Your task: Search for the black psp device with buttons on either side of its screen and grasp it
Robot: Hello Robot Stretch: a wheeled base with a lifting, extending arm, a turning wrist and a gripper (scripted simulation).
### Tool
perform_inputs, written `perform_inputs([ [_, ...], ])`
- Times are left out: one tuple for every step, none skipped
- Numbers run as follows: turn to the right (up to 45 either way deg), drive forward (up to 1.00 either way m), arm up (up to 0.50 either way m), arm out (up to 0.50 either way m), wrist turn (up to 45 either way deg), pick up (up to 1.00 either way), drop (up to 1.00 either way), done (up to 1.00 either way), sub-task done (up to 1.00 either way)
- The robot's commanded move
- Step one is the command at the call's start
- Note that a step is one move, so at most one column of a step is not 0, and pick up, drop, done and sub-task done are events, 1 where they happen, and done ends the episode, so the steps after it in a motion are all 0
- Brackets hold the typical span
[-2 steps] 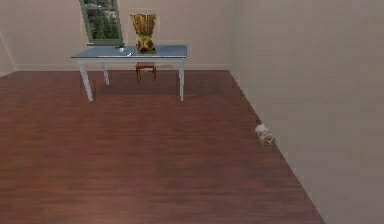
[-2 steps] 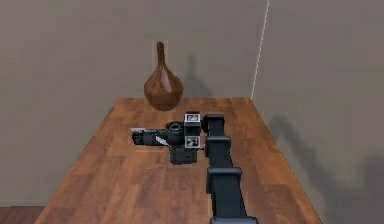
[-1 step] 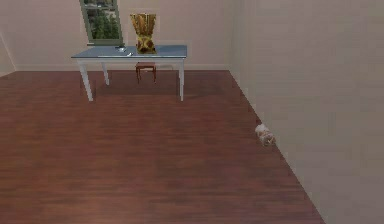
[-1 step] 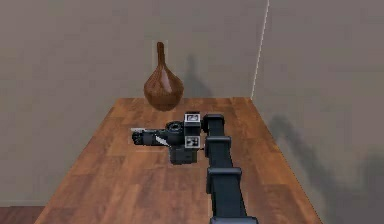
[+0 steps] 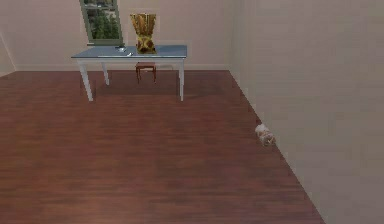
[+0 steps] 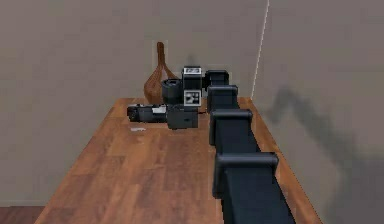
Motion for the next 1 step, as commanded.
perform_inputs([
  [0.0, 0.0, 0.0, 0.0, 0.0, 0.0, 0.0, 1.0, 0.0],
])
